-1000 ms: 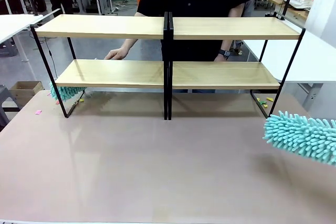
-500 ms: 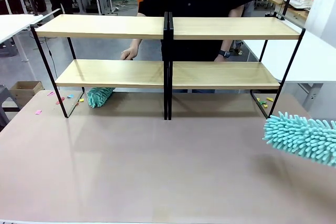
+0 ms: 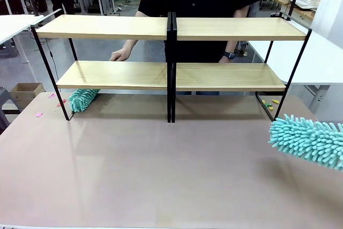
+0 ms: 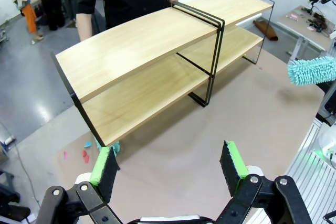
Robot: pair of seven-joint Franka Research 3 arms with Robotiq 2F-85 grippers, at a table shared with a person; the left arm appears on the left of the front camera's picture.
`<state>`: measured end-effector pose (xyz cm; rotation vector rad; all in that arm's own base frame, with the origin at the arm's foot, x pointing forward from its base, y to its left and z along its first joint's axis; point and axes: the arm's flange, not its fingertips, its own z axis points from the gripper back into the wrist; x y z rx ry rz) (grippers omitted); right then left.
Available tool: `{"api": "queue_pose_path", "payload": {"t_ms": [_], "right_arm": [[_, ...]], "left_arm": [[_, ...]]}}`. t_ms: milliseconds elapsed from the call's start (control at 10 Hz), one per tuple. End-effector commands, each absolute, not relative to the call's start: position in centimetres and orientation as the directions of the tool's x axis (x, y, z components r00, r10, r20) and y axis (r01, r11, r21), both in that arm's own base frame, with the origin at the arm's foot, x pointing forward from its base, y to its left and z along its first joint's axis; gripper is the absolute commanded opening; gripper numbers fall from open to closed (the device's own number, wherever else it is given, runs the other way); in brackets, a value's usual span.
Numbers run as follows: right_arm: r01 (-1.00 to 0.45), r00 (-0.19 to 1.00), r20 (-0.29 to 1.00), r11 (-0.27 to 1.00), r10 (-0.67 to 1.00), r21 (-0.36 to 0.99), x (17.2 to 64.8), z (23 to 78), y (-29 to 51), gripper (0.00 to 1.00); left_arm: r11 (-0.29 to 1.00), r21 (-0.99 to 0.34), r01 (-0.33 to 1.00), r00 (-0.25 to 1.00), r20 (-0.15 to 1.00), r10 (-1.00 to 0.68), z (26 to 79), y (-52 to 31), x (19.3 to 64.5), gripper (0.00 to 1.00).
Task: Clean the shelves.
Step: Clean another randomly selected level of the Shelf with the Duster, then place the Duster on the table.
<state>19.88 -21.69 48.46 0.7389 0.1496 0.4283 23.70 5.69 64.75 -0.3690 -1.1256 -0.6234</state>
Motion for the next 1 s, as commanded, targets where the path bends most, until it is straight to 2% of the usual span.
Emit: {"api": "queue_pose_path", "payload": {"t_ms": [0, 900], "right_arm": [[-0.351, 0.893, 0.037, 0.645, 0.448, 0.679, 19.38, 48.32, -21.62, 0.12], [-0.351, 0.893, 0.037, 0.645, 0.448, 0.679, 19.38, 48.32, -21.62, 0.12]], "left_arm": [[0.770, 0.029, 0.637, 0.286, 0.919, -0.270, 64.59, 5.65, 23.78, 1.00], [0.770, 0.029, 0.637, 0.286, 0.919, -0.270, 64.59, 5.65, 23.78, 1.00]]}}
